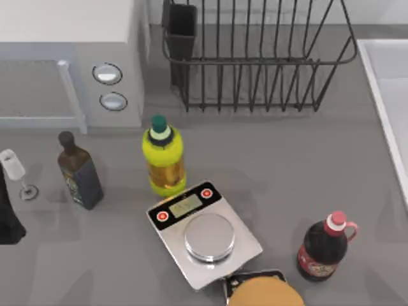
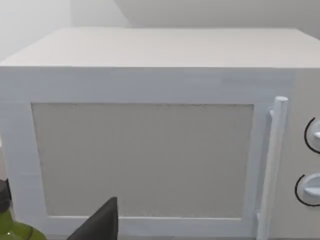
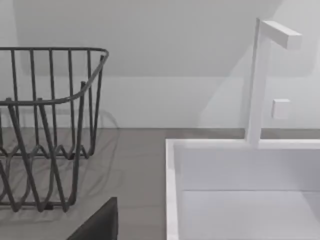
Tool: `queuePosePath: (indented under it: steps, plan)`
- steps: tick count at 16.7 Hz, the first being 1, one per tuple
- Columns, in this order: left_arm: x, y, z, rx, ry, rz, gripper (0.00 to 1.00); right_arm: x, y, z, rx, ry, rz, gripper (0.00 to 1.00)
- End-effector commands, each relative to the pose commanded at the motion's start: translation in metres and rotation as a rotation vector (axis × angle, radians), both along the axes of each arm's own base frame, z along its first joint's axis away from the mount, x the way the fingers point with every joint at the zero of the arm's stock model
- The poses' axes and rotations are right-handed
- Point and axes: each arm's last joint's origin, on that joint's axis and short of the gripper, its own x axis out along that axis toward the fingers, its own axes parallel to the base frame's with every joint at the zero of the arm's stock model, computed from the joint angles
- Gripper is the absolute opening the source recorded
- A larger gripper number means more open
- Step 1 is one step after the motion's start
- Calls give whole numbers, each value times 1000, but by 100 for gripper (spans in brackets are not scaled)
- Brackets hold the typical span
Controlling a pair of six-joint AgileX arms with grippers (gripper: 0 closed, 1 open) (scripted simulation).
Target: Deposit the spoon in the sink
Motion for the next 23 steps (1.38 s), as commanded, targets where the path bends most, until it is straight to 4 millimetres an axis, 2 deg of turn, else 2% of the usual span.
queuePosePath:
  steps: [4, 7, 11, 17, 20, 23]
  plan:
    - [0, 0, 0, 0, 0, 0, 100, 0, -2, 4, -15, 38, -17, 100]
    - [0, 0, 0, 0, 0, 0, 100, 3, -7, 17, -61, 188, -63, 100]
    - [0, 0, 0, 0, 0, 0, 100, 19, -21, 30, -111, 576, -117, 100]
    - [0, 0, 0, 0, 0, 0, 100, 56, -56, 31, -68, 1232, -97, 100]
    - [0, 0, 0, 0, 0, 0, 100, 71, -73, 33, -22, 1430, -61, 100]
    - [0, 0, 0, 0, 0, 0, 100, 80, -86, 33, 14, 1540, -31, 100]
